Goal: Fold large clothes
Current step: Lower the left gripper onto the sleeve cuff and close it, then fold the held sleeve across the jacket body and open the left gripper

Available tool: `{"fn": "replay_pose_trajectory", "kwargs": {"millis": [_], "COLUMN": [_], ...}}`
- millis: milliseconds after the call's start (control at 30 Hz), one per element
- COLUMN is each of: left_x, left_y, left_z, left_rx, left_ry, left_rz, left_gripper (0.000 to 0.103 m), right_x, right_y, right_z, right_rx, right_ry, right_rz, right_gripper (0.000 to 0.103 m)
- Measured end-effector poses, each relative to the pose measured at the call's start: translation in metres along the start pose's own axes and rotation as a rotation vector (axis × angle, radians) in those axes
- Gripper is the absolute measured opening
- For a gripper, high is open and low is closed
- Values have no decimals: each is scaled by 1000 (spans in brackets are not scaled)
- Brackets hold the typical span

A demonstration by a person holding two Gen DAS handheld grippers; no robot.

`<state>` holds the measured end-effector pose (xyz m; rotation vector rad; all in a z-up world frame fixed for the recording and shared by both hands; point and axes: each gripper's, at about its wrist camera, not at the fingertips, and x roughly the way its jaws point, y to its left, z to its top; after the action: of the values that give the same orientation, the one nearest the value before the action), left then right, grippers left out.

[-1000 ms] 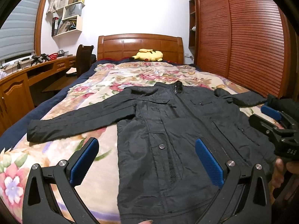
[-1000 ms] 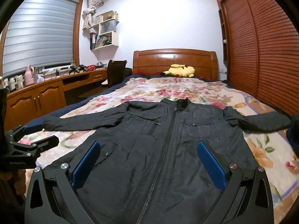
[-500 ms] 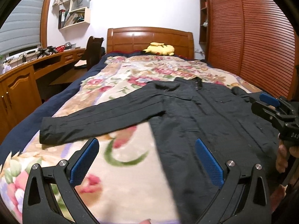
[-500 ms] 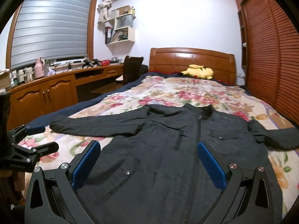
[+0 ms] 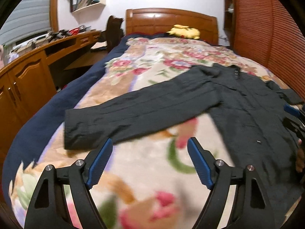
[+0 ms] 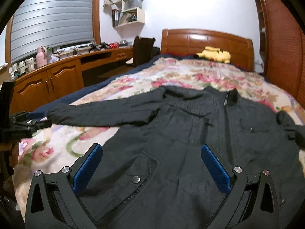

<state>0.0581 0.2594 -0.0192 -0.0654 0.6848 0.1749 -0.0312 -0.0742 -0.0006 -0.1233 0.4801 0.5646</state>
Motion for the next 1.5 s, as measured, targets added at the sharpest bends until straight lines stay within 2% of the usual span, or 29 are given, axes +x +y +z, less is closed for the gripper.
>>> {"fn": "replay_pose_trajectory", "kwargs": {"millis": [167, 333, 600, 800, 833, 900, 967, 1000, 1133, 1333, 1500], "left_x": [23, 43, 76, 88, 89, 93, 94, 92, 69, 22, -6], "left_y": [37, 72, 117, 135, 135, 136, 130, 125, 88, 4, -58], "left_z": [12, 21, 5, -2, -1, 2, 9, 14, 40, 83, 99], "left_rx": [-26, -73, -189, -283, -291, -318, -334, -333, -242, -107, -9], "left_ry": [43, 87, 181, 217, 217, 227, 234, 230, 154, 32, -21], "left_rz": [62, 128, 180, 116, 104, 69, 26, 7, 38, -45, -107], "left_gripper": [81, 81, 81, 81, 78, 63, 28, 20, 13, 10, 9], "right_x": [7, 13, 17, 12, 10, 7, 2, -1, -17, -40, -61], "right_y": [-6, 9, 19, 15, 15, 14, 11, 8, -2, -21, -29], "right_z": [-3, 6, 3, 3, 3, 3, 5, 7, 8, 0, -7], "right_rx": [13, -15, -52, -30, -29, -29, -20, -14, -24, -3, 12], "right_ry": [43, 55, 75, 58, 58, 56, 44, 38, 17, 5, -15], "right_rz": [8, -5, 8, 30, 35, 43, 47, 49, 20, -30, -71], "right_gripper": [103, 103, 103, 103, 103, 103, 103, 103, 103, 103, 103]}}
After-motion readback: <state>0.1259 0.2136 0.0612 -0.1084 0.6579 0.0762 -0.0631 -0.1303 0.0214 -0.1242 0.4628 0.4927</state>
